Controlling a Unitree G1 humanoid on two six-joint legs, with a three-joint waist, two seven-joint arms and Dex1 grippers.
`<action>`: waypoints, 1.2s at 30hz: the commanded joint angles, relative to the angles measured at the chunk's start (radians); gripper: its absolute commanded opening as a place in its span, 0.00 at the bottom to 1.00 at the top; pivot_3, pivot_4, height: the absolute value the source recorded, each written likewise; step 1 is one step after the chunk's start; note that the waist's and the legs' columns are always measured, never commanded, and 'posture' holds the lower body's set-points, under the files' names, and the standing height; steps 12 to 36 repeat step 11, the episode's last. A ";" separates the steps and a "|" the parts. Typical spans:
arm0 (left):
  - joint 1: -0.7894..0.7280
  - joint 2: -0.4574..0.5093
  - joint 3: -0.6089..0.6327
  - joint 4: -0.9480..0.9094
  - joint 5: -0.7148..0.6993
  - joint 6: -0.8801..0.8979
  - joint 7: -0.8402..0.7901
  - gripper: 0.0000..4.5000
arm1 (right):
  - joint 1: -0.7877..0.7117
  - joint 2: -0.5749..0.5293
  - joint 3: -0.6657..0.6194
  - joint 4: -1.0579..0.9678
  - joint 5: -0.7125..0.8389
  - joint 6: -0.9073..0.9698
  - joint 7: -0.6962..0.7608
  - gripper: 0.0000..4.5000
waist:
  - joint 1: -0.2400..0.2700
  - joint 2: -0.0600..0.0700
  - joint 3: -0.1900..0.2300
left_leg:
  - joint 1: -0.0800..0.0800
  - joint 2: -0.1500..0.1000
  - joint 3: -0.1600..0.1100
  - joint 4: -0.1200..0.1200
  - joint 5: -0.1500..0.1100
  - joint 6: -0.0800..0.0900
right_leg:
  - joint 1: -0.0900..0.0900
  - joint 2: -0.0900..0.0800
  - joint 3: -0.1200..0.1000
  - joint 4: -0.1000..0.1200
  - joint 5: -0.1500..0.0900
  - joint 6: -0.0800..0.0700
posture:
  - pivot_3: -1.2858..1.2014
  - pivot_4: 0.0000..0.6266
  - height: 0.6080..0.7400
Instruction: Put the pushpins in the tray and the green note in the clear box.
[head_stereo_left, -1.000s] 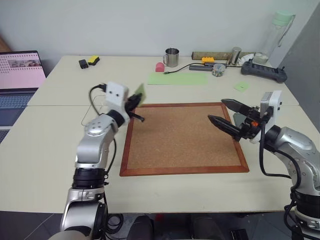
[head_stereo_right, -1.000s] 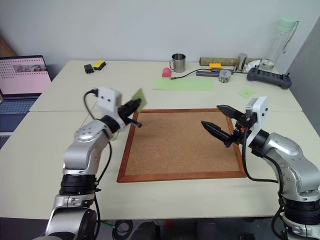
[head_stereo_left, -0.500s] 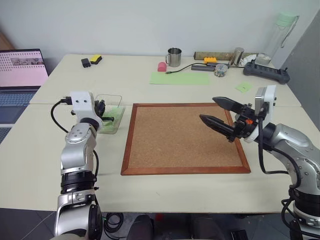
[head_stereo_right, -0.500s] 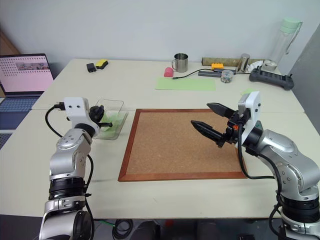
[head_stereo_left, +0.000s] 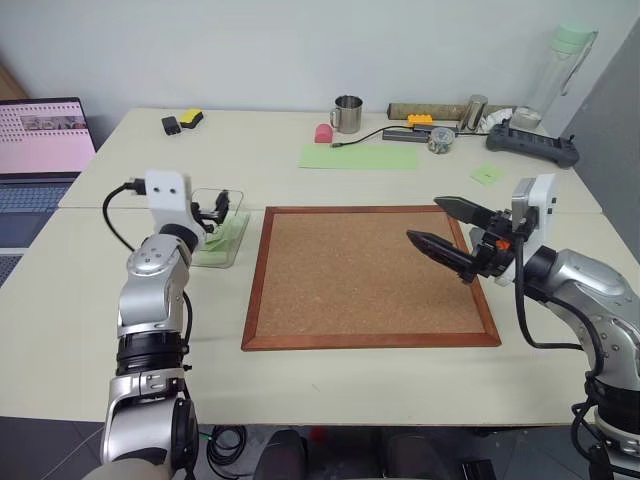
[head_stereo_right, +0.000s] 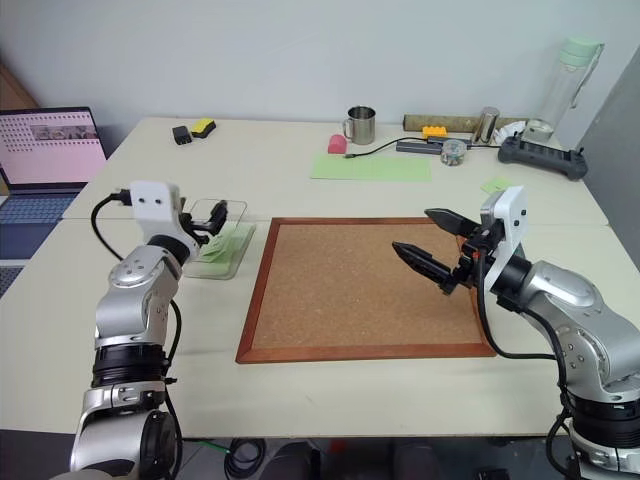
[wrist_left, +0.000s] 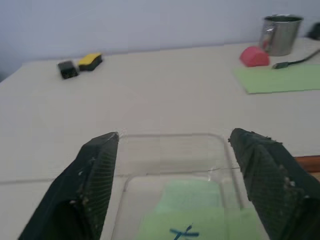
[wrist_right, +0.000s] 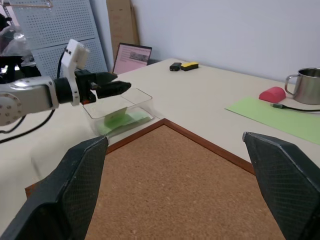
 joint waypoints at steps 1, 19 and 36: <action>-0.042 0.064 -0.124 -0.089 -0.065 0.067 -0.269 0.99 | 0.018 -0.056 -0.021 0.023 -0.045 -0.032 0.044 1.00 | 0.000 0.000 0.000 | 0.000 0.000 0.000 0.000 0.000 0.000 | 0.000 0.000 0.000 0.000 0.000 0.000 | 0.52 0.24 1.00; 0.013 0.193 -0.298 -0.220 -0.137 0.195 -0.625 0.99 | 0.085 -0.141 -0.009 0.110 -0.097 -0.052 0.165 1.00 | -0.018 0.000 0.000 | 0.001 0.000 0.000 -0.001 0.000 0.001 | 0.000 0.002 0.001 -0.001 0.000 0.000 | 0.52 0.24 1.00; 0.013 0.193 -0.298 -0.220 -0.137 0.195 -0.625 0.99 | 0.085 -0.141 -0.009 0.110 -0.097 -0.052 0.165 1.00 | -0.018 0.000 0.000 | 0.001 0.000 0.000 -0.001 0.000 0.001 | 0.000 0.002 0.001 -0.001 0.000 0.000 | 0.52 0.24 1.00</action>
